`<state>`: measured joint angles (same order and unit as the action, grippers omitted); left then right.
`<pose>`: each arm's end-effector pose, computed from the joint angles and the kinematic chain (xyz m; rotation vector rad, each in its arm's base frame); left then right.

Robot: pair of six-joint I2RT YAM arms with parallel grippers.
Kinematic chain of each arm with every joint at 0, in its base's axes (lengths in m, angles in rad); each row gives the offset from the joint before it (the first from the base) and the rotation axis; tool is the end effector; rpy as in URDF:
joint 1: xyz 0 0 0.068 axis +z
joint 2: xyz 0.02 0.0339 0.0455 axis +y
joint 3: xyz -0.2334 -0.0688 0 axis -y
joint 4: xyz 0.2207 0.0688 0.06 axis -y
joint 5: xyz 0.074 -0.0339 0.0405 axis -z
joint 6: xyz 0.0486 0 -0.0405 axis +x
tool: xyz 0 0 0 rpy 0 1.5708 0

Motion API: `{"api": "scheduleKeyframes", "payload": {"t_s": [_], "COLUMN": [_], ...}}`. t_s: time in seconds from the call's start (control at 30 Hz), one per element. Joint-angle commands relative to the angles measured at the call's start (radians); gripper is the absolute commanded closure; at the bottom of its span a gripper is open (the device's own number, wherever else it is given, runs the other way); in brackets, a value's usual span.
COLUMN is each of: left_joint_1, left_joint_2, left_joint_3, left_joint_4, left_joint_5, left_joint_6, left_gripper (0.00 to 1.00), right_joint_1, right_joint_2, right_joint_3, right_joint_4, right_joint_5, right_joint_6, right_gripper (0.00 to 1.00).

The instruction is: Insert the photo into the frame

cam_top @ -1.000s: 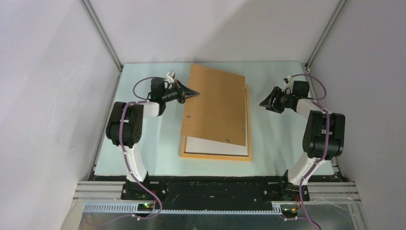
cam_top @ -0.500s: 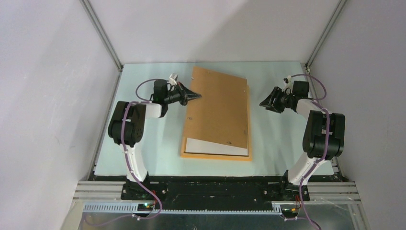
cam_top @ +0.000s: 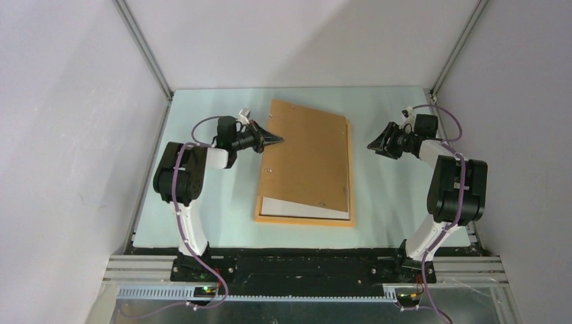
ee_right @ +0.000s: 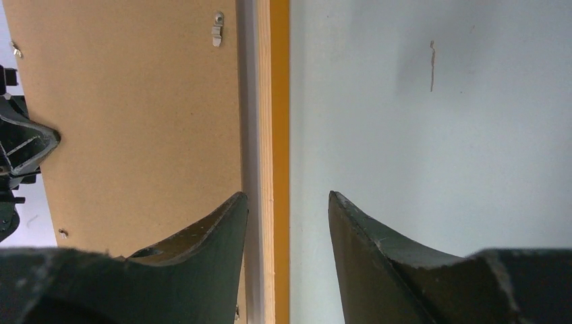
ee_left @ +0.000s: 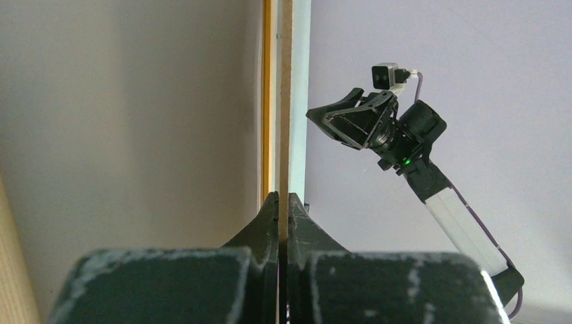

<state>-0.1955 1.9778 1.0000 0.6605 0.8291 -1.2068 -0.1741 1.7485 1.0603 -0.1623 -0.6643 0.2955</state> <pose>0.3727 -0.1103 0.1450 -0.4261 2.1331 -1.6651 0.3439 -0.0301 0.1650 0.2480 2.3386 0.8562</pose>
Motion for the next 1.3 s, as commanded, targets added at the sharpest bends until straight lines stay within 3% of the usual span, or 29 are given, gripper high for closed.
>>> {"api": "scheduleKeyframes", "payload": {"t_s": [0.0, 1.27], "left_joint_1": [-0.008, -0.039], "left_joint_2": [-0.018, -0.028], "left_joint_3": [-0.006, -0.042], "left_joint_4": [0.073, 0.072], "left_joint_5": [0.003, -0.035], "left_joint_6": [-0.027, 0.014], "left_gripper": [1.0, 1.0], "right_joint_1": [-0.005, -0.018], "right_joint_2": [-0.006, 0.015], "right_joint_3": [-0.003, -0.006], "right_joint_4": [0.028, 0.038], "right_joint_5": [-0.024, -0.041], "right_joint_6": [-0.001, 0.011], "right_gripper": [0.48, 0.5]}}
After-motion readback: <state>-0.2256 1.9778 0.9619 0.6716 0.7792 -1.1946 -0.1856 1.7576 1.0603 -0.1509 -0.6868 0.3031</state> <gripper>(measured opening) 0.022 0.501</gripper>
